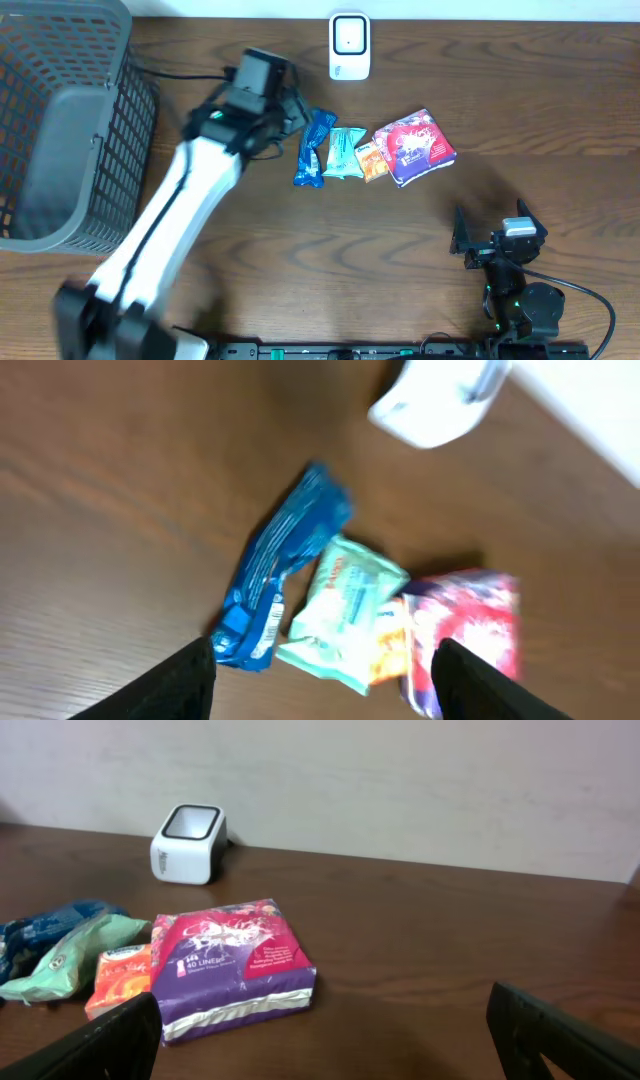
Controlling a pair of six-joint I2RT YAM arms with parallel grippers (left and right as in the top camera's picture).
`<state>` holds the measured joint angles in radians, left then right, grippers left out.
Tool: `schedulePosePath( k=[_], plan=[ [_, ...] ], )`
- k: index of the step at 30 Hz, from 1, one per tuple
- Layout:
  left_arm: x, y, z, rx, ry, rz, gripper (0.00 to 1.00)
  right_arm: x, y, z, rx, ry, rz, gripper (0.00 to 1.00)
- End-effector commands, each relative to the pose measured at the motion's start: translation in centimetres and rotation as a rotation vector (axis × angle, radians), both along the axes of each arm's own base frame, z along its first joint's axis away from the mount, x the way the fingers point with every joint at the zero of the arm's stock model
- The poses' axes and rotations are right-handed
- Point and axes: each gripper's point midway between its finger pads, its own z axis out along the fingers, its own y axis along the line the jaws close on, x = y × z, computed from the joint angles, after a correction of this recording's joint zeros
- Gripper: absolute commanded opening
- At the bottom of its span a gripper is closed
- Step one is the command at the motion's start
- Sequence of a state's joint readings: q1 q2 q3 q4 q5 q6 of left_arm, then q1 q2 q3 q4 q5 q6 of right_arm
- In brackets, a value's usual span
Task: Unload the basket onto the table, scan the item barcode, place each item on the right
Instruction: 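Carry the blue bar with the left gripper and place it beside the wipes, then reach the right gripper to the liners pack and grasp it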
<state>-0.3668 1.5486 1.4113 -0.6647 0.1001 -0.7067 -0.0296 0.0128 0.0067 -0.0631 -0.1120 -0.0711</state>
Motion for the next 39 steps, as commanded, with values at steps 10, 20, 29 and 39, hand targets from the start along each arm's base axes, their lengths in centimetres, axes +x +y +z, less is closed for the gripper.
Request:
schedulePosePath(
  k=[10,20,29,39],
  plan=[
    [-10.1,7.9,4.3,0.347,0.015,-0.137,0.98,0.0,0.0,0.0,-0.012,-0.001,0.003,0.99],
    [-10.3,9.7,1.8,0.338,0.156,-0.038,0.98,0.0,0.0,0.0,-0.012,-0.001,0.003,0.99],
    [-10.3,9.7,0.6,0.353,0.209,-0.047,0.98,-0.9,4.4,1.0,0.148,-0.012,0.258,0.99],
    [-10.3,9.7,0.6,0.353,0.209,-0.046,0.98,-4.2,9.9,3.5,0.595,0.106,0.619,0.99]
  ],
)
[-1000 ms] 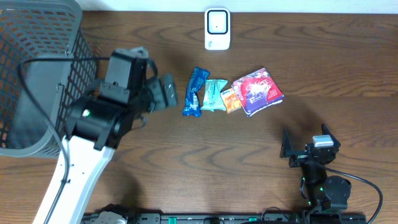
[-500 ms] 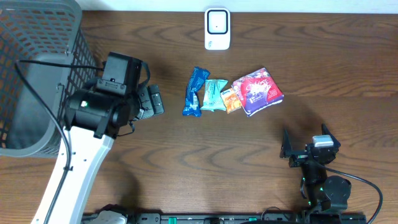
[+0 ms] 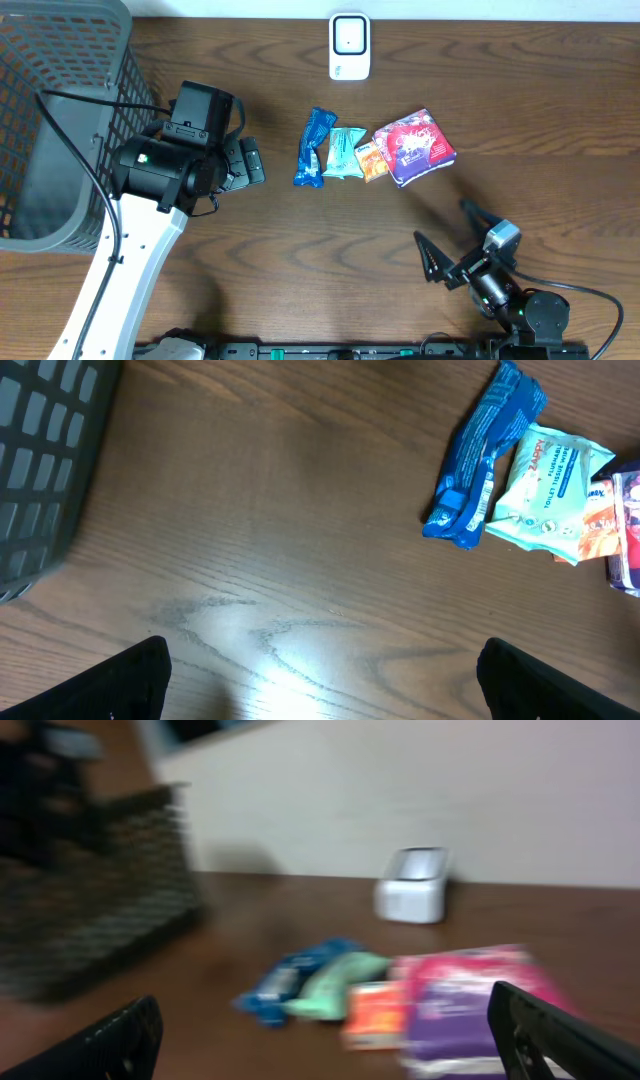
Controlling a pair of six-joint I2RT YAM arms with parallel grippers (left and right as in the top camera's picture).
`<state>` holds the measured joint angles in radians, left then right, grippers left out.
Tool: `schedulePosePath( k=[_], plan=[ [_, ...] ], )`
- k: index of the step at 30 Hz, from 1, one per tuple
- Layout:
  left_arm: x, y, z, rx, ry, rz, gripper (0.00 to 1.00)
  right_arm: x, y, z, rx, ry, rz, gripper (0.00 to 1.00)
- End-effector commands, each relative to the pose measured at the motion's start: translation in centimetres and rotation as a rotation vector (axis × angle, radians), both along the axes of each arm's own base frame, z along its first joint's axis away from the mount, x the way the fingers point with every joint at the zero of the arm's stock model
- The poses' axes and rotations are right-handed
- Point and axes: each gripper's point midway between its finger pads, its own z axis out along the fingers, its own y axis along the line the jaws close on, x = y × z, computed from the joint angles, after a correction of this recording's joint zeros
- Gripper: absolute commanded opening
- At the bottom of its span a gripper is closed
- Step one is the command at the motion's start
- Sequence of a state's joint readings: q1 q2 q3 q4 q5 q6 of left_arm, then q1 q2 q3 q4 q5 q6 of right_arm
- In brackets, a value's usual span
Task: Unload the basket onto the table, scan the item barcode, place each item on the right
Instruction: 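Reach the right gripper to the liners pack and grasp it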
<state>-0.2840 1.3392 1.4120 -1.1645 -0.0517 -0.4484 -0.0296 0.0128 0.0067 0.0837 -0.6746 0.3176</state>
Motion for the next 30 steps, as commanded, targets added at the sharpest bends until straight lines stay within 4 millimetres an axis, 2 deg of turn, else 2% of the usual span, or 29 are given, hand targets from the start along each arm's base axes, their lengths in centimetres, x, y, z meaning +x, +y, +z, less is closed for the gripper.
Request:
schedulePosePath(
  k=[1,3,7,11,15,17,19,23,27,30],
  plan=[
    [0.0,0.4,-0.3,0.012,0.011,0.018,0.98,-0.7,0.8,0.5,0.236,0.165,0.078,0.99],
    [0.0,0.4,-0.3,0.012,0.010,0.018,0.98,-0.9,0.7,2.1,0.299,0.143,0.093,0.99],
    [0.0,0.4,-0.3,0.012,0.010,0.018,0.98,-2.5,0.5,7.8,0.337,-0.103,0.126,0.99],
    [0.0,0.4,-0.3,0.012,0.011,0.018,0.98,-3.1,-2.3,13.1,0.430,-0.285,-0.015,0.99],
    [0.0,0.4,-0.3,0.012,0.010,0.018,0.98,-2.6,-3.2,15.9,0.281,-0.331,-0.144,0.99],
    [0.0,0.4,-0.3,0.012,0.010,0.018,0.98,-1.1,-3.3,16.1,0.137,-0.242,-0.199,0.99],
    [0.0,0.4,-0.3,0.012,0.011,0.018,0.98,0.8,-3.3,15.5,-0.001,-0.118,-0.229,0.99],
    [0.0,0.4,-0.3,0.012,0.011,0.018,0.98,4.7,-4.4,13.3,-0.188,0.168,-0.273,0.99],
    [0.0,0.4,-0.3,0.012,0.010,0.018,0.98,8.3,-4.5,11.1,-0.307,0.413,-0.222,0.99],
    [0.0,0.4,-0.3,0.012,0.010,0.017,0.98,10.4,-3.7,9.5,-0.357,0.578,-0.125,0.99]
  ],
)
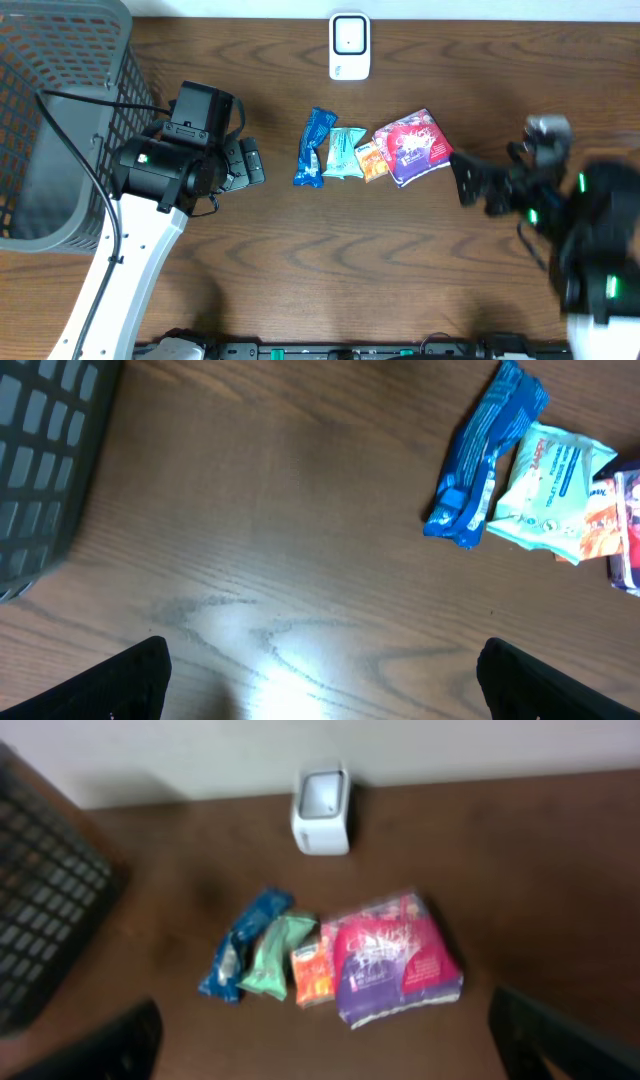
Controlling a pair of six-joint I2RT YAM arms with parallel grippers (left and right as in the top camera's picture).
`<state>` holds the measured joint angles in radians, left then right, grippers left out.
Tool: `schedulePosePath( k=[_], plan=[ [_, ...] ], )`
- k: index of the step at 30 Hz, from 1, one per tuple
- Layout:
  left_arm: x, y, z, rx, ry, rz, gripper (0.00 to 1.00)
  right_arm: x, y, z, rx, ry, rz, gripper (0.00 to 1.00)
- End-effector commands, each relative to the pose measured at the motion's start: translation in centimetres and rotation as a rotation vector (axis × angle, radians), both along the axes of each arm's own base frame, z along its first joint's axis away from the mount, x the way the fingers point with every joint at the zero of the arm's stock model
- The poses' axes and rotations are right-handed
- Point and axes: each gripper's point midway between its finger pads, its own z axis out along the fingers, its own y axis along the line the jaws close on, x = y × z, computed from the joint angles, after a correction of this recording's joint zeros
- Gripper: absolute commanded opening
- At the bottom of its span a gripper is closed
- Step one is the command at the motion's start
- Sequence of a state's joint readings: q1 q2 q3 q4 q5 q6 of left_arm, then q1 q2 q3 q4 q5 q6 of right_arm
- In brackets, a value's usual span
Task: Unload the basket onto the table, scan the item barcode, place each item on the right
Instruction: 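Reach the right gripper to the liners pack and grasp it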
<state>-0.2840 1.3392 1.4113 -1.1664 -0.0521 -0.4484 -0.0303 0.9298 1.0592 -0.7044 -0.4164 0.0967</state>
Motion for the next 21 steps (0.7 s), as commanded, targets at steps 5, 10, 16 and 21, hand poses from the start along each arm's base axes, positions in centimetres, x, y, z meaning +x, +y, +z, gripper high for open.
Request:
schedulePosePath(
  k=[5,10,16,21],
  plan=[
    [0.0,0.3,-0.2,0.011,0.008,0.017,0.98,6.2,1.2,-2.7,-0.044,0.255,0.174,0.99],
    [0.0,0.3,-0.3,0.011,0.008,0.017,0.98,8.4,0.4,-6.9,-0.066,0.363,0.147,0.99],
    [0.0,0.3,-0.3,0.011,0.008,0.017,0.98,11.0,-1.1,-12.1,-0.156,0.437,0.124,0.99],
    [0.0,0.3,-0.3,0.011,0.008,0.017,0.98,13.0,-1.7,-15.6,-0.154,0.471,0.125,0.99]
  ],
)
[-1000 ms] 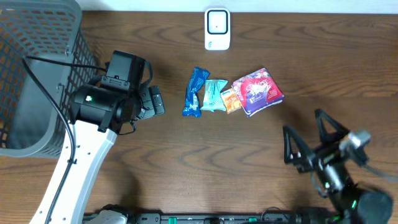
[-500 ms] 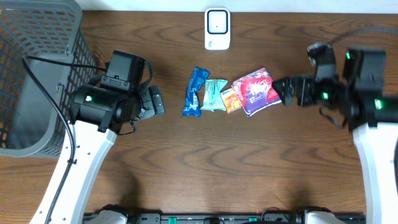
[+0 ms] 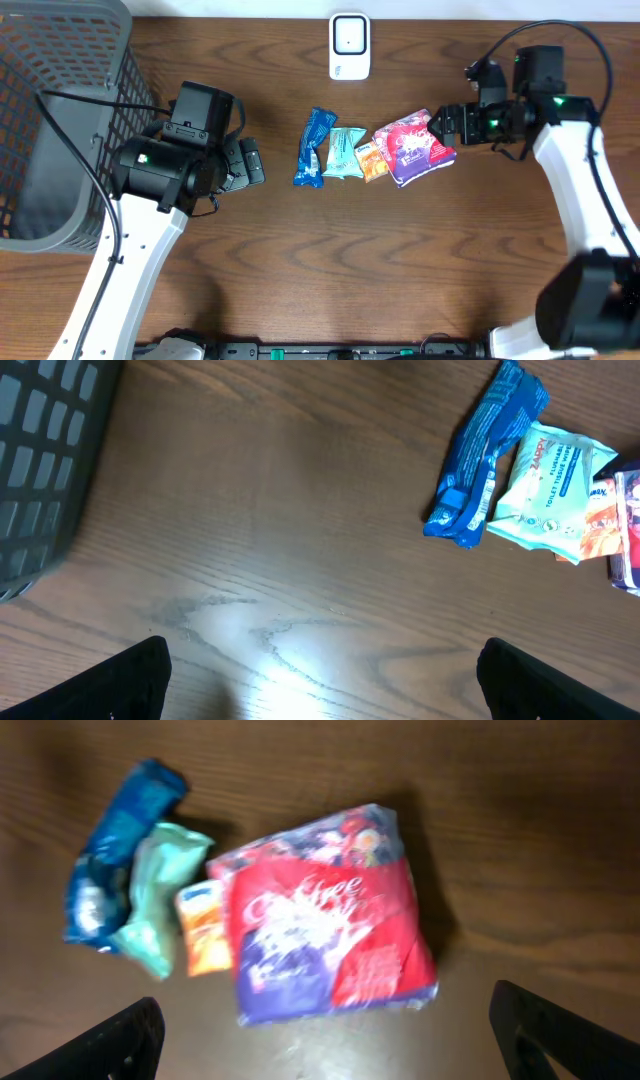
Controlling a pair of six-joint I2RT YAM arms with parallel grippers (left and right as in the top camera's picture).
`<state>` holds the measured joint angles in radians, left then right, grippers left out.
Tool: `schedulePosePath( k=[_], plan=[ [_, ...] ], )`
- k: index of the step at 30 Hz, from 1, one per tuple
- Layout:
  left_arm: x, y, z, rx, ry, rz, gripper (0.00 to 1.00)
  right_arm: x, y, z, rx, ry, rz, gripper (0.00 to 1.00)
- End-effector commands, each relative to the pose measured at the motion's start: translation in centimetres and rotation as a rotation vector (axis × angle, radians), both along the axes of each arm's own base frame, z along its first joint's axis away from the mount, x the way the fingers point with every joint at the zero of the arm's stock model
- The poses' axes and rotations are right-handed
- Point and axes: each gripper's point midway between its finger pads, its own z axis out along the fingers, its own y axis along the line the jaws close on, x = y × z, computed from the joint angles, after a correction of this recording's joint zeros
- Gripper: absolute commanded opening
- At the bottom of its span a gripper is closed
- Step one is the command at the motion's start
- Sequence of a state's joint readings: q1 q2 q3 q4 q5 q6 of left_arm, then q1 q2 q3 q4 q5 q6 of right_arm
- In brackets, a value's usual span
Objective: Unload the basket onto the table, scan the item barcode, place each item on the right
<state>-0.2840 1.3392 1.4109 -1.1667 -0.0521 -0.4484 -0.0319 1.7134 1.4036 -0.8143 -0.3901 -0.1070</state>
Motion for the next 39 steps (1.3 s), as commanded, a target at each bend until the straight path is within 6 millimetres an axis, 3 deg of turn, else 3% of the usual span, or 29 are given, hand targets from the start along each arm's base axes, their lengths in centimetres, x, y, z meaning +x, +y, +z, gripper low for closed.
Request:
schedulePosePath(
  k=[1,4,12,16,19,20,22,23,24,28,31,34,39],
  plan=[
    [0.1,0.3,-0.2,0.011,0.007,0.017,0.98,1.5,-1.0,-1.9,-0.013,0.006,0.005,0.97],
    [0.1,0.3,-0.2,0.011,0.007,0.017,0.98,2.0,-0.8,-3.9,0.039,0.031,0.042,0.85],
    [0.1,0.3,-0.2,0.011,0.007,0.017,0.98,2.2,0.2,-8.8,0.193,0.122,0.080,0.70],
    [0.1,0.3,-0.2,0.011,0.007,0.017,0.98,1.9,1.1,-10.1,0.265,0.135,0.141,0.65],
    [0.1,0.3,-0.2,0.011,0.007,0.017,0.98,1.9,1.3,-11.0,0.282,0.145,0.151,0.48],
    [0.1,0.3,-0.2,0.011,0.007,0.017,0.98,1.9,1.3,-11.2,0.282,0.147,0.149,0.32],
    [0.1,0.3,-0.2,0.011,0.007,0.017,0.98,1.9,1.1,-11.3,0.280,0.151,0.145,0.13],
    [0.1,0.3,-0.2,0.011,0.007,0.018,0.98,1.8,1.0,-11.2,0.281,0.153,0.143,0.04],
    [0.1,0.3,-0.2,0.011,0.007,0.017,0.98,1.8,0.9,-10.9,0.282,0.156,0.135,0.01],
    [0.1,0.3,-0.2,0.011,0.007,0.017,0.98,1.8,0.1,-9.0,0.278,0.167,0.084,0.01],
    [0.1,0.3,-0.2,0.011,0.007,0.017,0.98,1.9,-1.2,-6.7,0.179,0.155,0.044,0.01],
    [0.1,0.3,-0.2,0.011,0.007,0.017,0.98,2.1,-4.3,-4.5,-0.021,0.141,-0.097,0.01],
    [0.1,0.3,-0.2,0.011,0.007,0.017,0.98,1.3,-11.4,0.8,-0.467,0.038,-0.520,0.01]
  ],
)
